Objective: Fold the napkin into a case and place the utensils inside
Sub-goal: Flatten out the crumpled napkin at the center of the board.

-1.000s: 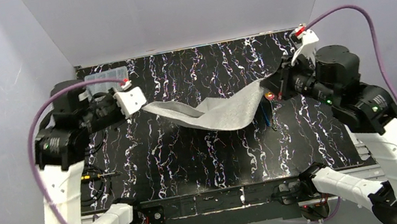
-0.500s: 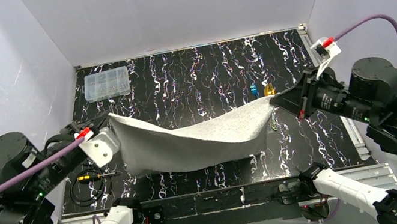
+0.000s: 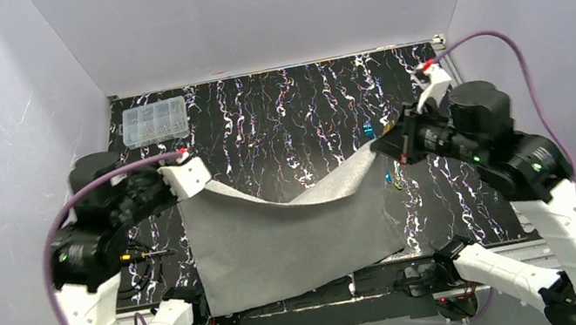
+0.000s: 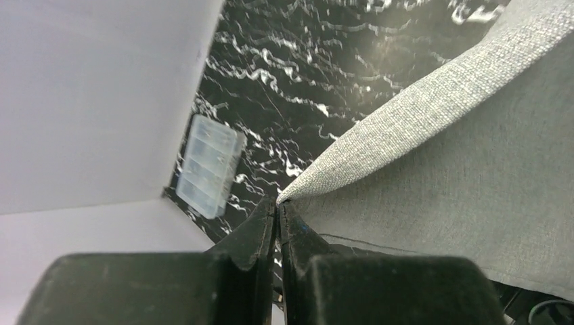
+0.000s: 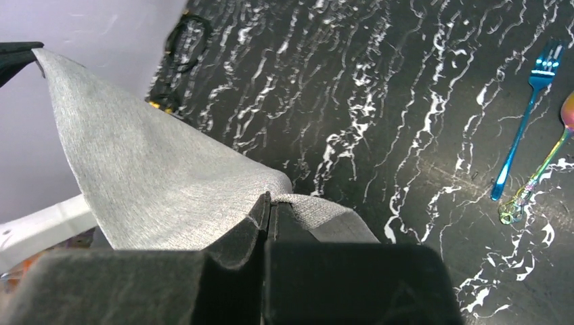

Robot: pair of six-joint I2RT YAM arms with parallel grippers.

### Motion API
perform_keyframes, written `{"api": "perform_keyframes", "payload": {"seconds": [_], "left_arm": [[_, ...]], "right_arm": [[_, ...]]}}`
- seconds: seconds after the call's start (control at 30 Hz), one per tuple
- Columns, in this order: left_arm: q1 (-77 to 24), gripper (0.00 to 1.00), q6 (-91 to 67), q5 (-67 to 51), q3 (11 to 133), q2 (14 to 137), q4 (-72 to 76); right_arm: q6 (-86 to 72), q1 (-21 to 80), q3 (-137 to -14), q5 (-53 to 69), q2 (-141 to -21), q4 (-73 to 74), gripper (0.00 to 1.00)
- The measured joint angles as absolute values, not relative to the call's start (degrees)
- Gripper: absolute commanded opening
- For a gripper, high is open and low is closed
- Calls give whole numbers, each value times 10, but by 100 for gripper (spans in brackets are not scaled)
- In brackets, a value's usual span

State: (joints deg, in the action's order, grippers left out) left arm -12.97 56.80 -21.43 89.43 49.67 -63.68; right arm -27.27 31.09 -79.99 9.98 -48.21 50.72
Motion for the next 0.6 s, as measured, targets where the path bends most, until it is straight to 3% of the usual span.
{"api": "perform_keyframes", "payload": {"seconds": [0.27, 0.6], "left_arm": [[-130, 0, 573, -124, 700, 555, -401], [-130, 0, 605, -80, 698, 780, -154]], "right_arm": [[-265, 311, -729, 63, -583, 377, 1], [-214, 306, -724, 14, -794, 219, 1]]}}
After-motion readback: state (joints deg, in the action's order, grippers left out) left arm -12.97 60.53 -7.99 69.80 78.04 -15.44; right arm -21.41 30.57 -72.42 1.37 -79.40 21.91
